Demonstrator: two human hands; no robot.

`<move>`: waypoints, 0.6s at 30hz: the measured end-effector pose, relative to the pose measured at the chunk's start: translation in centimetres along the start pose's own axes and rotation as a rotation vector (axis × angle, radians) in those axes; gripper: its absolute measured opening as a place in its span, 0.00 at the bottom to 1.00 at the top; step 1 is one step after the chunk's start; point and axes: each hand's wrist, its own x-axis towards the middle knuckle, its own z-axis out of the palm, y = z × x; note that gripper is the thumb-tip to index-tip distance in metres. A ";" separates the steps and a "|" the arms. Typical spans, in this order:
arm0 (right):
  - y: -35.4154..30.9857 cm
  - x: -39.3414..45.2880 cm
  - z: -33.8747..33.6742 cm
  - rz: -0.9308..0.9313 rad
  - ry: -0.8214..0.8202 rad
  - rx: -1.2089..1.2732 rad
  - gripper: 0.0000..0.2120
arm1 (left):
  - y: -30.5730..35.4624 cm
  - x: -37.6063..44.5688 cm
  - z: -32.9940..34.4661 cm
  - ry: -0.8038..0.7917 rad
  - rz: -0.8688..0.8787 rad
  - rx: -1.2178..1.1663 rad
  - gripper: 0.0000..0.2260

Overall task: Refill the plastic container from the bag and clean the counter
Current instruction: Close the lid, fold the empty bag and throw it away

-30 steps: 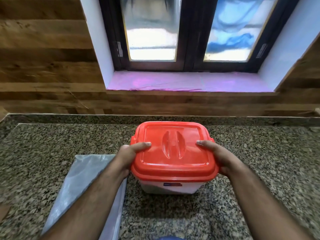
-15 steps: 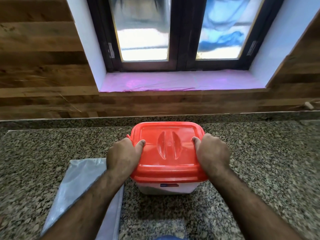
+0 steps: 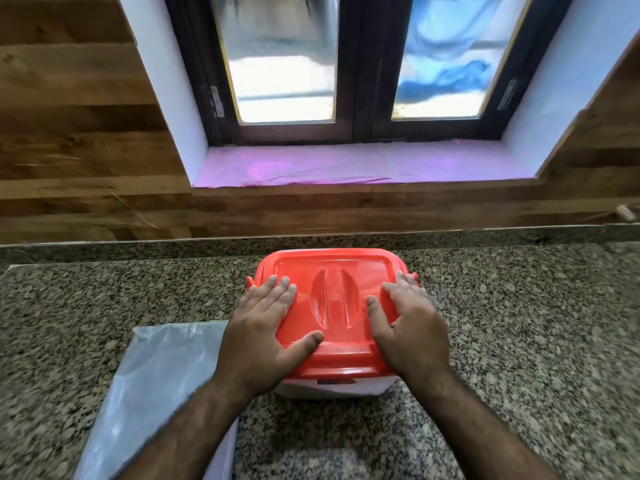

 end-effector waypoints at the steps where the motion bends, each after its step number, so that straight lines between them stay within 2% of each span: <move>1: 0.0 0.4 0.1 0.000 0.006 -0.004 0.28 | 0.0 0.3 0.0 0.006 -0.008 -0.001 0.45; 7: -0.3 4.0 0.7 0.004 0.005 0.021 0.28 | -0.4 3.7 0.2 0.023 -0.025 -0.018 0.43; 14: -2.0 12.7 1.8 0.004 0.003 0.030 0.17 | -2.0 12.5 0.7 -0.021 -0.061 0.009 0.43; 18: -2.6 17.0 2.6 0.004 0.006 0.051 0.15 | -2.7 16.7 1.0 -0.043 -0.094 0.019 0.44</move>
